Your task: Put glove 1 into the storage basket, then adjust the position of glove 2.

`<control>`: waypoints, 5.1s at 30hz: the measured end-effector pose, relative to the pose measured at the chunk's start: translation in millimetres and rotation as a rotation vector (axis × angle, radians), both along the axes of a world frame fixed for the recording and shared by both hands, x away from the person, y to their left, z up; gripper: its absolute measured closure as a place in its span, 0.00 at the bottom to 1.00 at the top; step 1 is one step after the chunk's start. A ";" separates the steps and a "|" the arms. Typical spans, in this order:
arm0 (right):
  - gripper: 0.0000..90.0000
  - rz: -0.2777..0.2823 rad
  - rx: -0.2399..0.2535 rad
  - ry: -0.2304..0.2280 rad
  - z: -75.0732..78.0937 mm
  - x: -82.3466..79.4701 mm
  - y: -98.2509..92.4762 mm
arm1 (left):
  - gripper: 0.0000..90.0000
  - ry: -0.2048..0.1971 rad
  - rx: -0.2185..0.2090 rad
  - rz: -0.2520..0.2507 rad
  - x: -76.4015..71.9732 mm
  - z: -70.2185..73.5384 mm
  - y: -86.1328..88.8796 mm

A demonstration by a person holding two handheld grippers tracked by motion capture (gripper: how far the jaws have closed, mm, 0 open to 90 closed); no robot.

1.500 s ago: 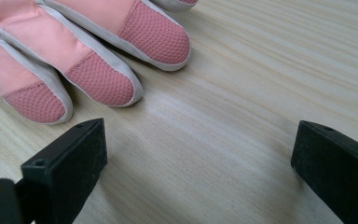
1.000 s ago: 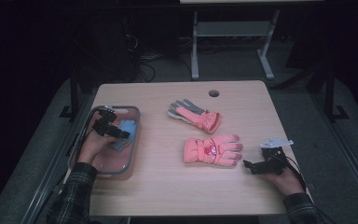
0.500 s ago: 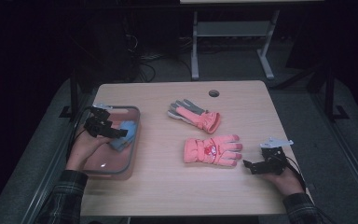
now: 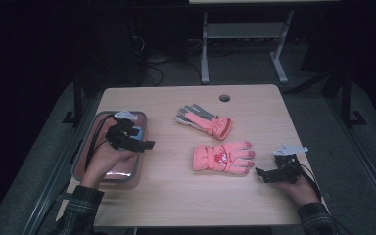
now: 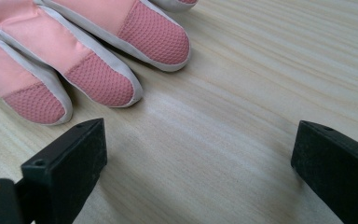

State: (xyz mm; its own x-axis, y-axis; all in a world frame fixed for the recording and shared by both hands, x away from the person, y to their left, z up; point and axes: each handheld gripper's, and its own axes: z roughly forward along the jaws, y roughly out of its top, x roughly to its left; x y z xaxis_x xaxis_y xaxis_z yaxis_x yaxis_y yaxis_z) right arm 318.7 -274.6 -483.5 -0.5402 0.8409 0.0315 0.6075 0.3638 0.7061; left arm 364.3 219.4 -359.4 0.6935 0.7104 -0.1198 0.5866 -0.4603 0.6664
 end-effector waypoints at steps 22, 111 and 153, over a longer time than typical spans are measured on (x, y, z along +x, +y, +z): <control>0.03 0.000 -0.006 0.007 0.8 -2.6 1.1 | 0.16 -0.020 0.031 -0.174 -50.3 -48.3 -80.8; 1.00 0.151 0.064 0.105 39.4 18.1 104.0 | 0.14 -0.132 0.029 -0.223 -87.3 -116.9 -62.1; 1.00 0.475 0.116 0.224 38.1 34.3 180.5 | 0.14 -0.133 0.036 -0.224 -86.8 -116.7 -62.0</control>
State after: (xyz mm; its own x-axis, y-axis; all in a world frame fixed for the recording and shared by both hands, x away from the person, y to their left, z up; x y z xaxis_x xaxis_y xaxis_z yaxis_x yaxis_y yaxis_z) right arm 353.0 -94.0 -445.4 -0.8294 0.4900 0.2683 0.5359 0.5621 0.6300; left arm 277.5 157.4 -476.1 0.8421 0.5393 0.0055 0.3758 -0.5941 0.7112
